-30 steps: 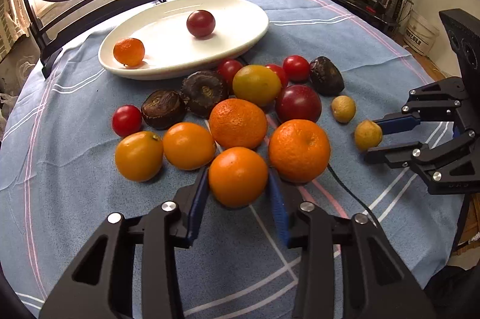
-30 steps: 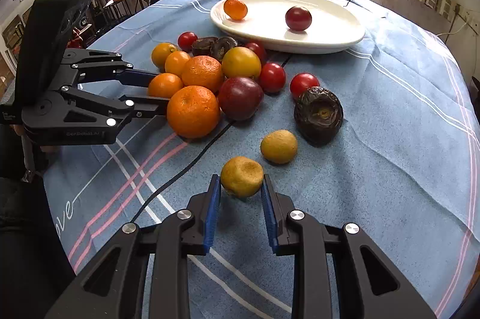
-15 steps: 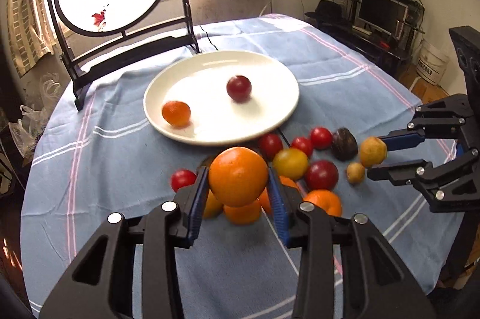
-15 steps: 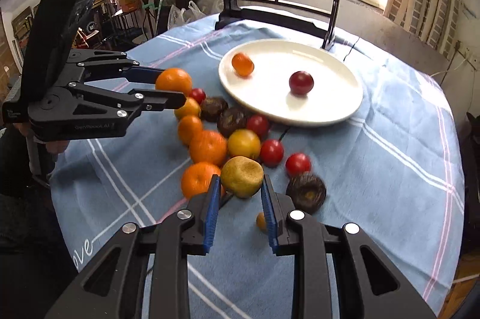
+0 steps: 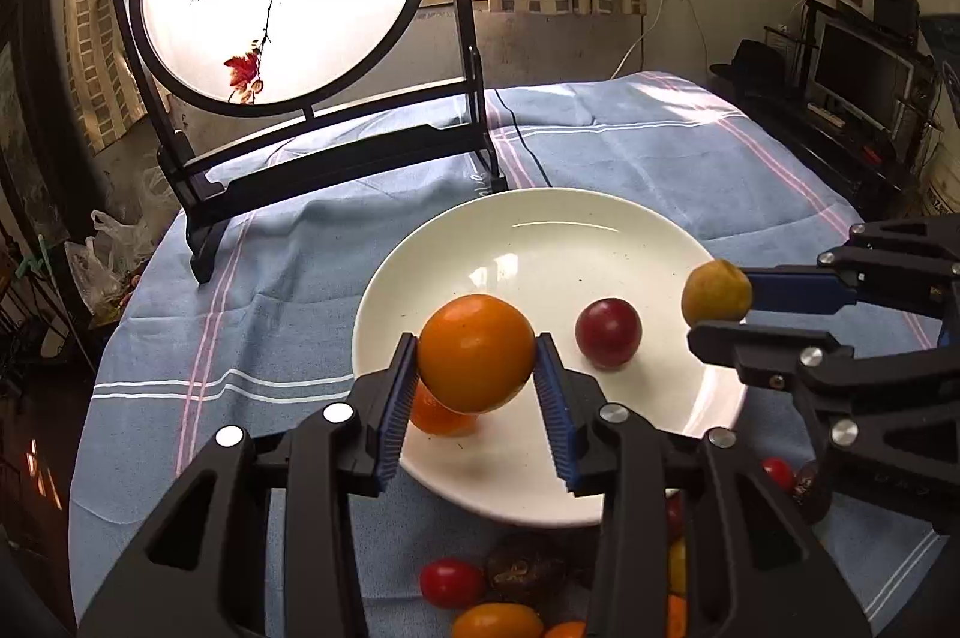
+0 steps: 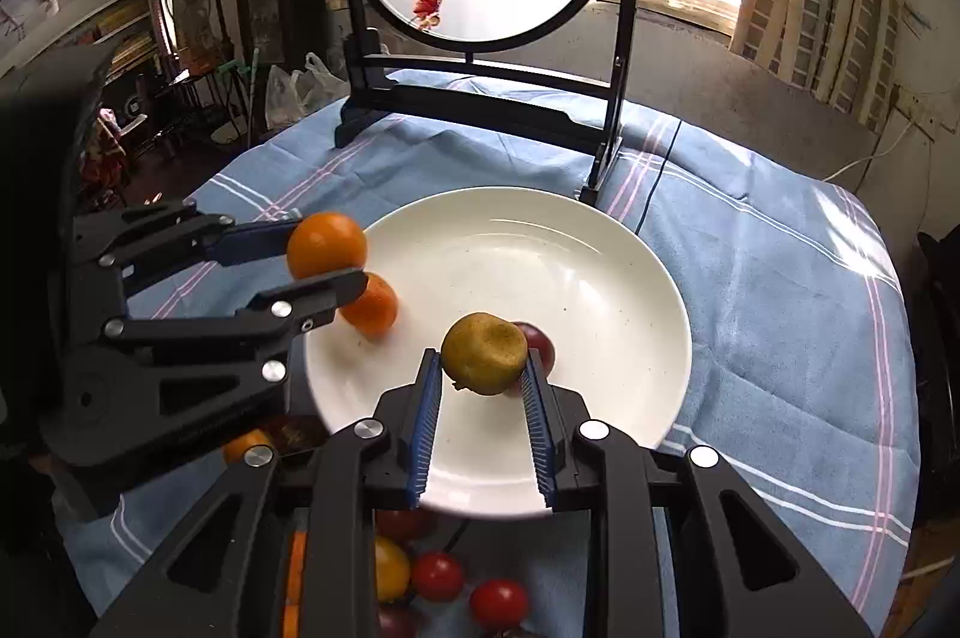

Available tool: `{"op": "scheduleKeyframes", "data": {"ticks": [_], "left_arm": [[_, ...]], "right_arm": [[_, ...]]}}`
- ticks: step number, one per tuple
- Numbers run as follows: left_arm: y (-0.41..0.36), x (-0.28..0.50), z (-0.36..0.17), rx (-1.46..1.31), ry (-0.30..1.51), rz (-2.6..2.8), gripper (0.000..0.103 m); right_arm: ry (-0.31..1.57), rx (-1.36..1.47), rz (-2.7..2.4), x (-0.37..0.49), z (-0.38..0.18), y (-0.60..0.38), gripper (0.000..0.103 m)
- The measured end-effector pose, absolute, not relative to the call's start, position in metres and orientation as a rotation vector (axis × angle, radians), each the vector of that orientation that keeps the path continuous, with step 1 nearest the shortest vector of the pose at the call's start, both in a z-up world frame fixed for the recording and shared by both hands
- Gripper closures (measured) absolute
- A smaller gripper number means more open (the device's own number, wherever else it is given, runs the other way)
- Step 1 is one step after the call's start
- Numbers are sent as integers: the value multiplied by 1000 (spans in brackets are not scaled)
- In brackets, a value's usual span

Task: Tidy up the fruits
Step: 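Lower both fruits onto the white plate and open both tools, then grasp a tangerine with the left tool while the right tool grasps a yellow fruit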

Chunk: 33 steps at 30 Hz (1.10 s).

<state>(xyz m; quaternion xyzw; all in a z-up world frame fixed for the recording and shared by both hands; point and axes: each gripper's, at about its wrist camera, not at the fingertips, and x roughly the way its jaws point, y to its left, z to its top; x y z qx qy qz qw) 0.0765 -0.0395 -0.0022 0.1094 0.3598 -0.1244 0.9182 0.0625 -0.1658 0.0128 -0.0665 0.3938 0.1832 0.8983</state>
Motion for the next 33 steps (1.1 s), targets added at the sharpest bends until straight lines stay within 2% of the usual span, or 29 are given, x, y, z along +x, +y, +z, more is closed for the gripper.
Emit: {"op": "scheduleKeyframes", "data": {"ticks": [14,15,16,18,33], "left_arm": [[-49,112,-41,268,816,-229,64],[-50,111,-41,273,810,-227,58],[-50,110,-40,276,800,-222,48],[-48,108,-37,273,778,-211,40],[-47,67,-14,278,737,-227,40]], "right_arm": [[905,-83,316,134,-22,-164,75],[914,-77,322,136,-23,-164,71],[911,-73,325,136,-23,-164,67],[889,-80,315,132,-19,-165,66],[839,-103,340,59,8,-188,61]]}}
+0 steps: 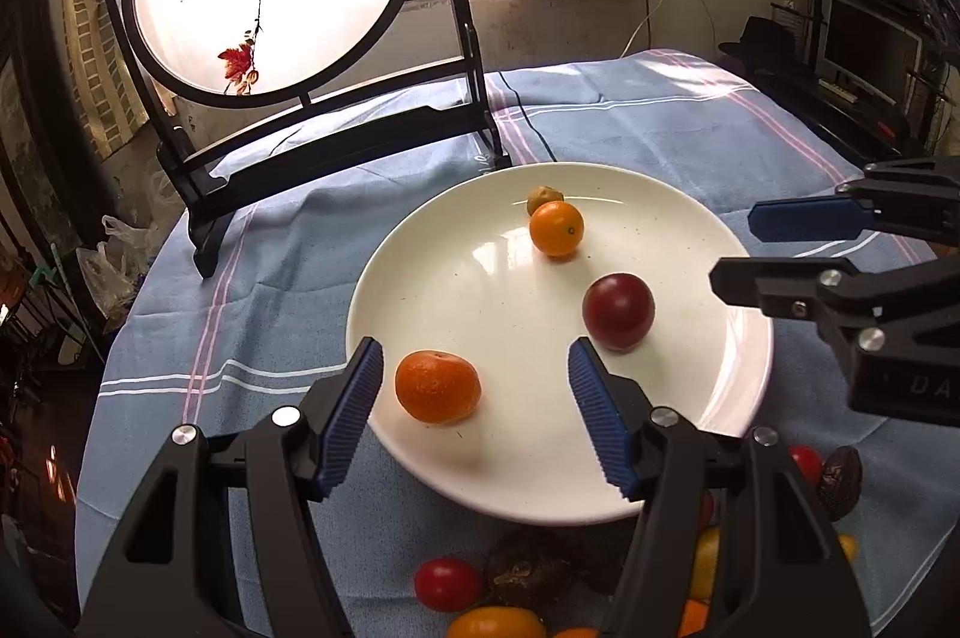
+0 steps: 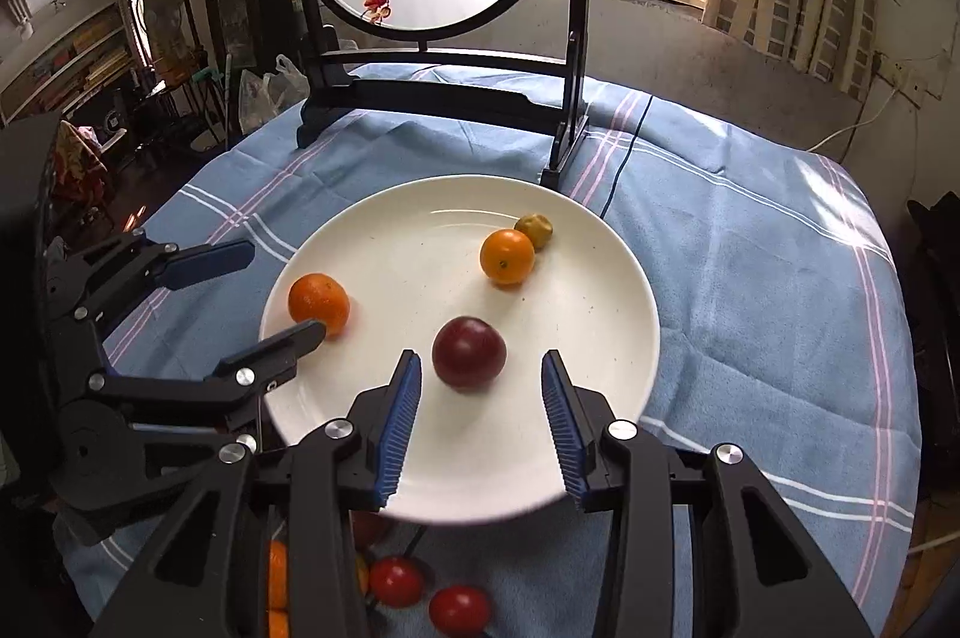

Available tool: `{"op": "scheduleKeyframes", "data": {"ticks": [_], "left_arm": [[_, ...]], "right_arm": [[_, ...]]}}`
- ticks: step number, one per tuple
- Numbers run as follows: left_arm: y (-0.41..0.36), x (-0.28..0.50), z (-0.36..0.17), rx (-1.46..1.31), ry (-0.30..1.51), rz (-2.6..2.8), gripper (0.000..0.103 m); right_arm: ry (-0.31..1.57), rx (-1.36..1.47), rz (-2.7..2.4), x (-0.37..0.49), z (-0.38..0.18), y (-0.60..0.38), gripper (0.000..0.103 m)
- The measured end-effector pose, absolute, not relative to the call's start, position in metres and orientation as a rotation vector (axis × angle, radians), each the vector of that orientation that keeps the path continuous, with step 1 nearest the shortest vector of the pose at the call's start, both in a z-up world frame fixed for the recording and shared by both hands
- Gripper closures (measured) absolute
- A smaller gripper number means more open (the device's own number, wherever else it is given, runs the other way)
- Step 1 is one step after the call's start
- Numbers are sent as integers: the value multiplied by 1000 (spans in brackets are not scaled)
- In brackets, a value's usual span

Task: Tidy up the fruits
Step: 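Grasp a tangerine with the left tool while the right tool grasps a yellow fruit, then place both fruits on the white plate and open both tools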

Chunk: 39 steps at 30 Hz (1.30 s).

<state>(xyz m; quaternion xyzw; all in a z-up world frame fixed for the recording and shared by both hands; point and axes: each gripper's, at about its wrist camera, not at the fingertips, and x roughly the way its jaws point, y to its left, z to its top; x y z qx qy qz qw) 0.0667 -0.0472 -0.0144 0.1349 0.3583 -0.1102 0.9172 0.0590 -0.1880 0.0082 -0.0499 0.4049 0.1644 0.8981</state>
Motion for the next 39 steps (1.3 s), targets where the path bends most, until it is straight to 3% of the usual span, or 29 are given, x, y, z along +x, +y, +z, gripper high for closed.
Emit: {"op": "scheduleKeyframes", "data": {"ticks": [5,15,18,20,29,32,35,36,39], "left_arm": [[-39,28,-7,264,725,-258,37],[-42,-63,-34,300,801,-436,34],[-47,-84,-42,301,828,-490,33],[-51,-93,-50,295,861,-521,33],[-72,-86,-80,264,942,-514,33],[-76,-78,-83,238,953,-484,38],[-76,-80,-80,234,948,-500,51],[-76,-82,-79,238,948,-522,60],[-73,-88,-74,277,920,-515,60]], "right_arm": [[822,-136,386,-9,6,-200,46],[965,-211,438,-92,-63,-208,48],[981,-181,449,-86,-72,-206,56],[994,-174,460,-83,-77,-205,75],[955,-190,454,-94,-69,-211,75],[956,-182,448,-94,-70,-214,75],[956,-178,444,-95,-70,-215,75],[953,-179,446,-96,-69,-215,75],[943,-186,455,-99,-63,-213,75]]}}
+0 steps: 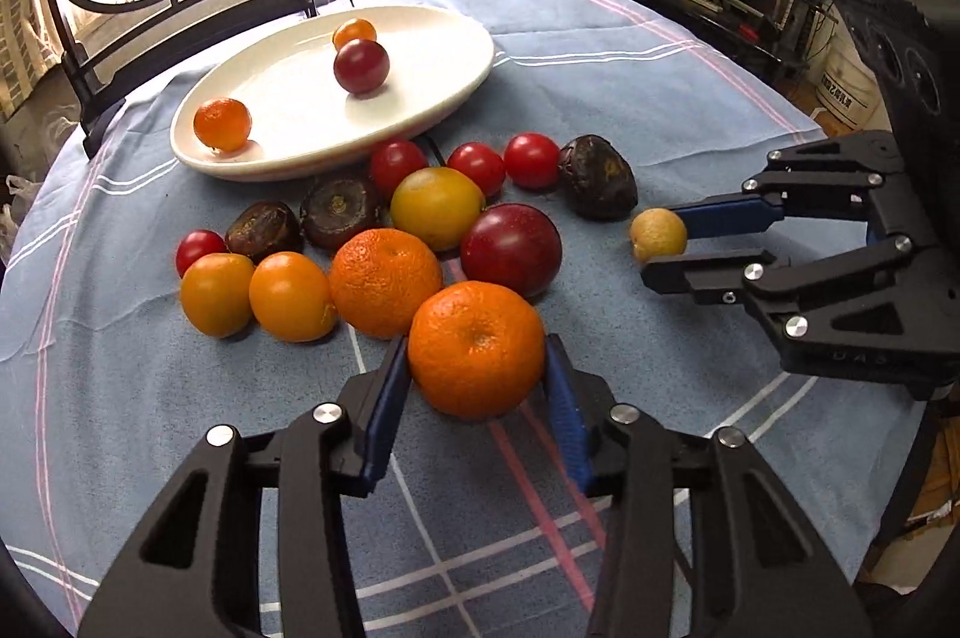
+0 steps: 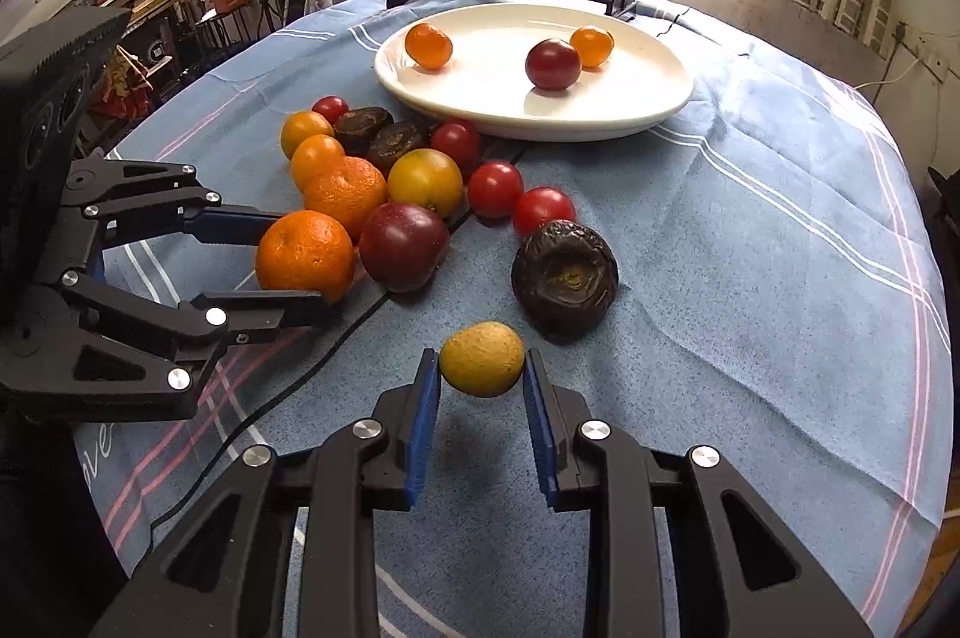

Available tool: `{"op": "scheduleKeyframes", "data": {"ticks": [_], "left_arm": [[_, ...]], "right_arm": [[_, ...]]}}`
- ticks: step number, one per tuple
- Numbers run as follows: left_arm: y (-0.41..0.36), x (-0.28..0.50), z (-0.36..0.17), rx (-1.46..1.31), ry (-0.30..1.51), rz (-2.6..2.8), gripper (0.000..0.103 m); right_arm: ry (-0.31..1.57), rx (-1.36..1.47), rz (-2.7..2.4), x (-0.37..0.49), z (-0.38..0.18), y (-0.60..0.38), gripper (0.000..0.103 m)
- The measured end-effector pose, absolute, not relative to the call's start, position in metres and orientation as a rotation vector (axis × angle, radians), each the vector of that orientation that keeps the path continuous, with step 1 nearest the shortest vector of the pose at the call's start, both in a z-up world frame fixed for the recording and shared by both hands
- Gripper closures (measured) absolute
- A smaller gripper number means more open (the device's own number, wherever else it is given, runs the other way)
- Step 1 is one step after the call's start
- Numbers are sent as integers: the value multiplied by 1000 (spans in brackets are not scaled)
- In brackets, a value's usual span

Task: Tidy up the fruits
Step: 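Place both fruits on the white plate and open both tools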

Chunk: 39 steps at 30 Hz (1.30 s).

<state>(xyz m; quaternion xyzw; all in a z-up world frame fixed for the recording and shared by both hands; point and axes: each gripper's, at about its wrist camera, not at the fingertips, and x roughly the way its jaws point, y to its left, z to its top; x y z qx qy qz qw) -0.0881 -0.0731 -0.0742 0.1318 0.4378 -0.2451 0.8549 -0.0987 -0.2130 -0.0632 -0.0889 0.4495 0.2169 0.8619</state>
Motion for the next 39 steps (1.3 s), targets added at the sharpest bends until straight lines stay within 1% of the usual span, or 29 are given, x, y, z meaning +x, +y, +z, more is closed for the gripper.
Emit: {"op": "scheduleKeyframes", "data": {"ticks": [3,7,11,16,21,28,39], "left_arm": [[-65,-90,-64,270,908,-530,60],[-53,-79,-34,269,818,-499,60],[-48,-46,2,278,700,-404,60],[-47,5,24,259,646,-302,60],[-48,48,19,242,650,-248,60],[-44,89,-8,239,714,-220,60],[-47,113,-35,261,766,-205,60]], "right_arm": [[929,-198,465,-100,-55,-210,75],[885,-220,461,-91,-34,-204,75],[792,-221,454,-71,2,-197,75],[707,-205,435,-29,35,-185,75],[703,-182,427,18,38,-174,75],[751,-161,409,64,18,-163,75],[813,-116,358,102,-9,-172,75]]}}
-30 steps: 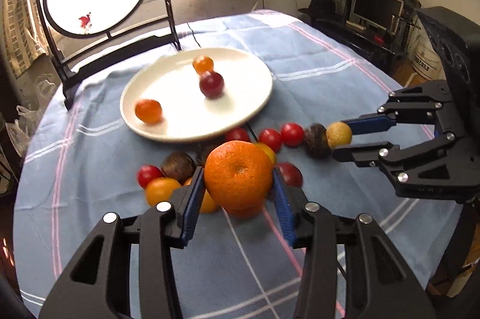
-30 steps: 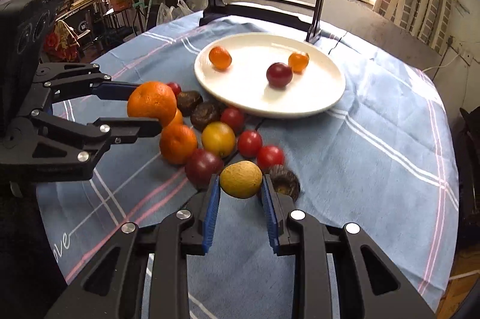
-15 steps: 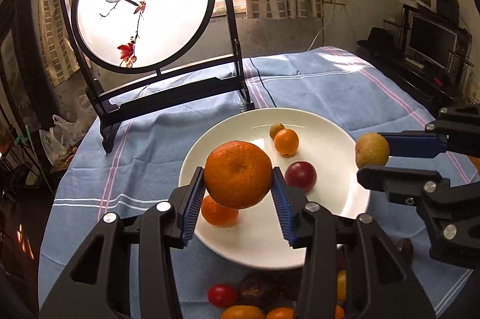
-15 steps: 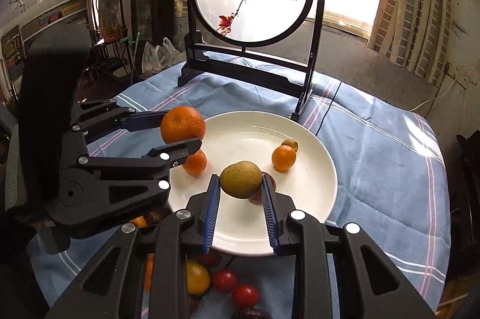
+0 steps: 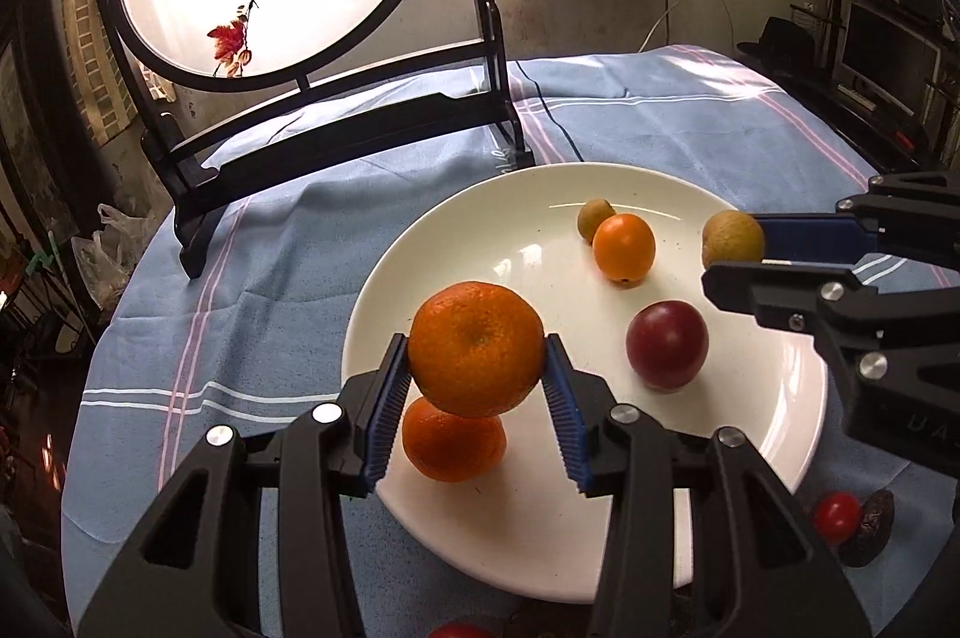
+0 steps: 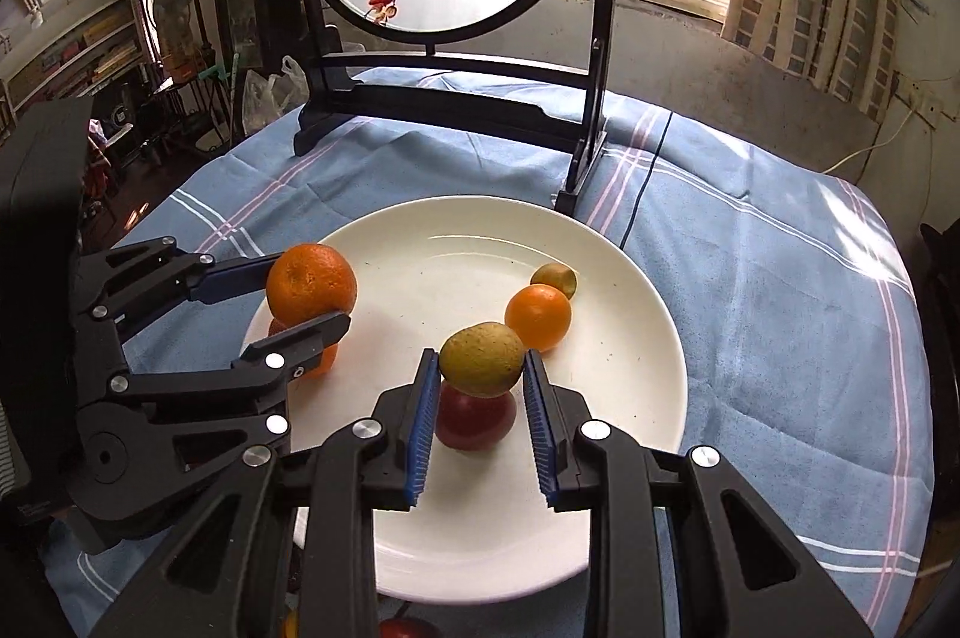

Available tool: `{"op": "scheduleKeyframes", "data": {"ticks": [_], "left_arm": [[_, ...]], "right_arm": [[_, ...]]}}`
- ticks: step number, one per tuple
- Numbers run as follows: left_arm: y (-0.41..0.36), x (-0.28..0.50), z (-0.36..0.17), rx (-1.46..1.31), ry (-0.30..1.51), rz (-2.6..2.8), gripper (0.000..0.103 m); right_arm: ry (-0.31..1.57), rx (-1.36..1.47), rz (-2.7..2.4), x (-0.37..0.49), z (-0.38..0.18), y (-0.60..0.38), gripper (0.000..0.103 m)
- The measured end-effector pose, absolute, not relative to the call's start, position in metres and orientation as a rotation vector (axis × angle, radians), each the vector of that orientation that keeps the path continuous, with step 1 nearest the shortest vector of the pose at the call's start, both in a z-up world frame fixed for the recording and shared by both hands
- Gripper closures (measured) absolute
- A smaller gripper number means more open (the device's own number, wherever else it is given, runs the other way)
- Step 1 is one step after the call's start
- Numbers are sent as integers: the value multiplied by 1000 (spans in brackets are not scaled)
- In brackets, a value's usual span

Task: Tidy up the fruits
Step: 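Place both fruits on the white plate and open both tools, then grasp a yellow-orange tomato with the left tool while the right tool grasps a red plum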

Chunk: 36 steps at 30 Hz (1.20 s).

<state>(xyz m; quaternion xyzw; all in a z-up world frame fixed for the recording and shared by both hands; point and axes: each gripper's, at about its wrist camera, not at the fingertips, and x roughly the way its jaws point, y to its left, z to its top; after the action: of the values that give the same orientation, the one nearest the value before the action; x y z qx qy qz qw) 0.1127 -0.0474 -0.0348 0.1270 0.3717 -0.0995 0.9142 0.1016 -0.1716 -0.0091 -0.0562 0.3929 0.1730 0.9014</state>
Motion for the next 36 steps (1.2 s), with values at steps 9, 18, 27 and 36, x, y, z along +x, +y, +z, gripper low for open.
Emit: {"op": "scheduleKeyframes", "data": {"ticks": [9,18,27,36], "left_arm": [[-48,118,-40,262,778,-203,60],[-51,121,-44,262,799,-211,56],[-18,86,-9,242,692,-210,40],[30,16,-7,261,703,-222,31]], "right_arm": [[818,-99,333,110,-12,-183,75],[848,-83,297,119,-23,-192,63],[748,-25,385,56,10,-203,46],[832,-136,526,-57,-19,-185,39]]}}
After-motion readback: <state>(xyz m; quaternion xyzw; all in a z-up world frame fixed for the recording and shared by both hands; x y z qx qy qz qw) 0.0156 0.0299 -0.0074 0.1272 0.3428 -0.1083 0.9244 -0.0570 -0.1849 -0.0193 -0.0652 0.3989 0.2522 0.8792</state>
